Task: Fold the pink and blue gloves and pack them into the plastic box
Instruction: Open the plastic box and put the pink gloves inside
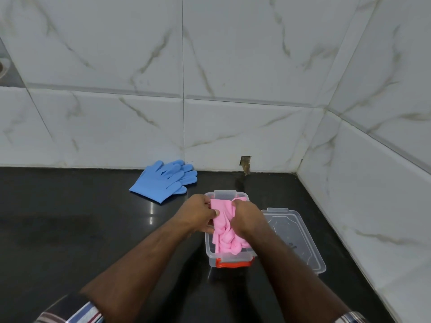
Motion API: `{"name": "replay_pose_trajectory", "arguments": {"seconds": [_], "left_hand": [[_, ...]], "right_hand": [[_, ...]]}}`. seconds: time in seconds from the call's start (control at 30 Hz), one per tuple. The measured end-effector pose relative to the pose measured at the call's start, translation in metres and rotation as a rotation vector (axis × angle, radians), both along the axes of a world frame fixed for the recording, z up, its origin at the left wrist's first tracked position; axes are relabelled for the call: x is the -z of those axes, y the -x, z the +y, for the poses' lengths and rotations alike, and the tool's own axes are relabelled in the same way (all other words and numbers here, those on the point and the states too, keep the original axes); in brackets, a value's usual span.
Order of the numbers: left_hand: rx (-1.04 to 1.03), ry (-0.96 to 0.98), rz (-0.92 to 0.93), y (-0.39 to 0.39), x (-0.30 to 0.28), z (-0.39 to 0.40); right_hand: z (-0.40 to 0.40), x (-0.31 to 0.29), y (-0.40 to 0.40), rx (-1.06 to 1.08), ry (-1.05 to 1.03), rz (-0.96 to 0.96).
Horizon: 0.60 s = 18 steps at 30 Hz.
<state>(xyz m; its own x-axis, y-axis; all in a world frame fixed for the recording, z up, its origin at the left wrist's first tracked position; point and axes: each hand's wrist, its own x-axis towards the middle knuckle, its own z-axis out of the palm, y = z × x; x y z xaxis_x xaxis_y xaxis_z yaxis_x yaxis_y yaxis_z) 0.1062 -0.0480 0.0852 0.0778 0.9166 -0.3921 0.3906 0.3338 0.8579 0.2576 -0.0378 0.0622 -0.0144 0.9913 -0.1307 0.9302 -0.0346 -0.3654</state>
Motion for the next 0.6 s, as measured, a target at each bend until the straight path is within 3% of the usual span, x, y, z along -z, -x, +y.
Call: {"name": "replay_pose_trajectory", "arguments": {"seconds": [0.17,0.37,0.53,0.6], "left_hand": [[0.105,-0.237,0.443,0.0,0.005,-0.001],[0.277,-0.341,0.712,-0.001,0.016,-0.004],[0.395,-0.358,0.924,-0.006,0.023,-0.001],[0.439,-0.371,0.996,-0.008,0.021,0.001]], "right_hand": [[-0.001,0.012,0.005,-0.042,-0.061,-0.013],[0.006,0.06,0.003,-0.065,-0.037,0.002],[-0.001,0.015,0.005,-0.268,0.033,-0.137],[0.003,-0.002,-0.001,-0.267,-0.057,-0.223]]}}
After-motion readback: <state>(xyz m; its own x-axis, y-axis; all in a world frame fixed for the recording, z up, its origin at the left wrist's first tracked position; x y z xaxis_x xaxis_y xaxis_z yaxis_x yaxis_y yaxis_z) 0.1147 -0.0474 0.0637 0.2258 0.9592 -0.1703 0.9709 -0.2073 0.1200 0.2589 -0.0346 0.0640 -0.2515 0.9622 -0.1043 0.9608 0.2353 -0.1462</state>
